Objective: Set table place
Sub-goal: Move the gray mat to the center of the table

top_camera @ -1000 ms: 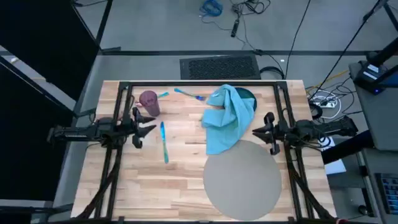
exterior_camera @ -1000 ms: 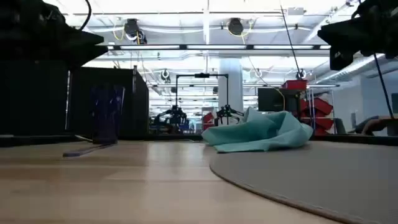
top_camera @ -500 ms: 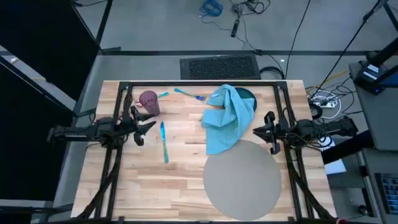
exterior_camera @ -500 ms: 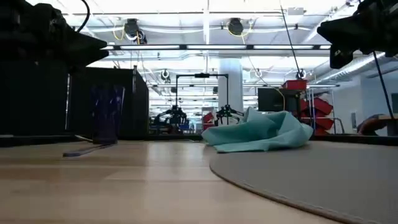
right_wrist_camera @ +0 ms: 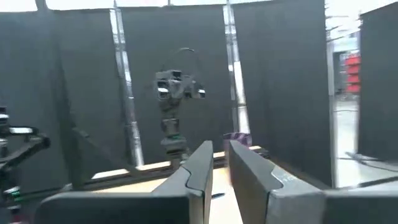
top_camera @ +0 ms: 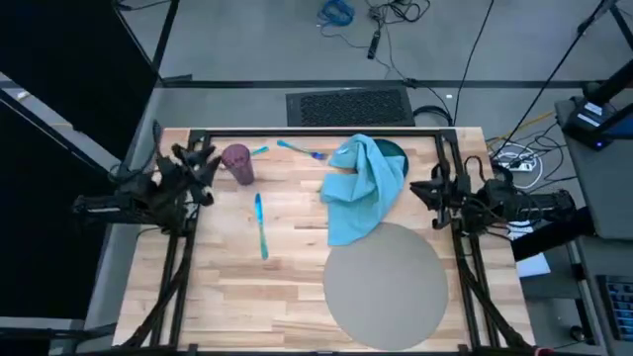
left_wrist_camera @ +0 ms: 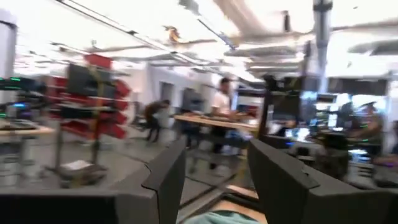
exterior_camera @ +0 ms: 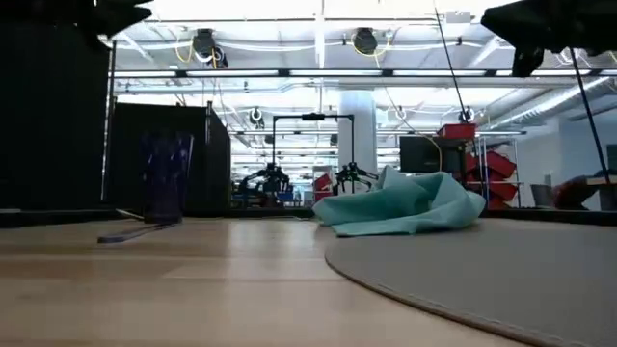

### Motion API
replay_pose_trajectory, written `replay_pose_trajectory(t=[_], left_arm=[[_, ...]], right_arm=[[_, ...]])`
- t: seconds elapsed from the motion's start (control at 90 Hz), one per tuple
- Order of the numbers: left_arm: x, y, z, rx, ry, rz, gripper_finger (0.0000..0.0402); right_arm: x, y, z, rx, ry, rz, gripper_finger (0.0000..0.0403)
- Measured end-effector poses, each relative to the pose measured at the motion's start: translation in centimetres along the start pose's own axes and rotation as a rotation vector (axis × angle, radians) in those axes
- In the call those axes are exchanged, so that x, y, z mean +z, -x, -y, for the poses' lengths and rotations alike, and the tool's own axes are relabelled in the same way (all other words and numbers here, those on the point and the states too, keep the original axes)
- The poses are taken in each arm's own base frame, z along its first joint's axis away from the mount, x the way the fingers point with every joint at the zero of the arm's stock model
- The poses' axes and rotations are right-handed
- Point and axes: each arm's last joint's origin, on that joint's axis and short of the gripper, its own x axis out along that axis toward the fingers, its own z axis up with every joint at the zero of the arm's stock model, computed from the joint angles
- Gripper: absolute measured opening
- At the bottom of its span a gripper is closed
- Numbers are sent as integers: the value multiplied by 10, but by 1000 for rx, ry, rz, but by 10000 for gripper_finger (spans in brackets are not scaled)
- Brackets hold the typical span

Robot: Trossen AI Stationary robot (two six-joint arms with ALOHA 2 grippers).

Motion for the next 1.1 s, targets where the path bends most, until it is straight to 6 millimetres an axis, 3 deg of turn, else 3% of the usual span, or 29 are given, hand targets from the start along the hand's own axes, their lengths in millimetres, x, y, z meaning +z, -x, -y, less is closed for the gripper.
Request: replay_pose_trajectory(t=[0.178,0.344,0.533,0.667,0.8,0.967,1.1], left_arm=[[15,-28,11,132,-91,-144,157],[32,-53,19,198,-144,-268,157],[37,-79,30,64,-139,-407,157],[10,-101,43,-108,-102,-548,157],[-28,-119,55,-135,-142,-706,157],[-63,-140,72,-240,-116,-774,163],[-99,-148,86,-324,-66,-894,177]], right_arm=[[12,-22,7,-123,69,-91,39],[38,-50,15,-243,171,-103,38],[69,-87,22,-202,182,-304,39],[70,-108,33,-262,134,-577,44],[55,-125,36,-241,52,-791,54],[41,-145,34,-205,37,-875,101],[31,-151,32,-208,44,-947,147]])
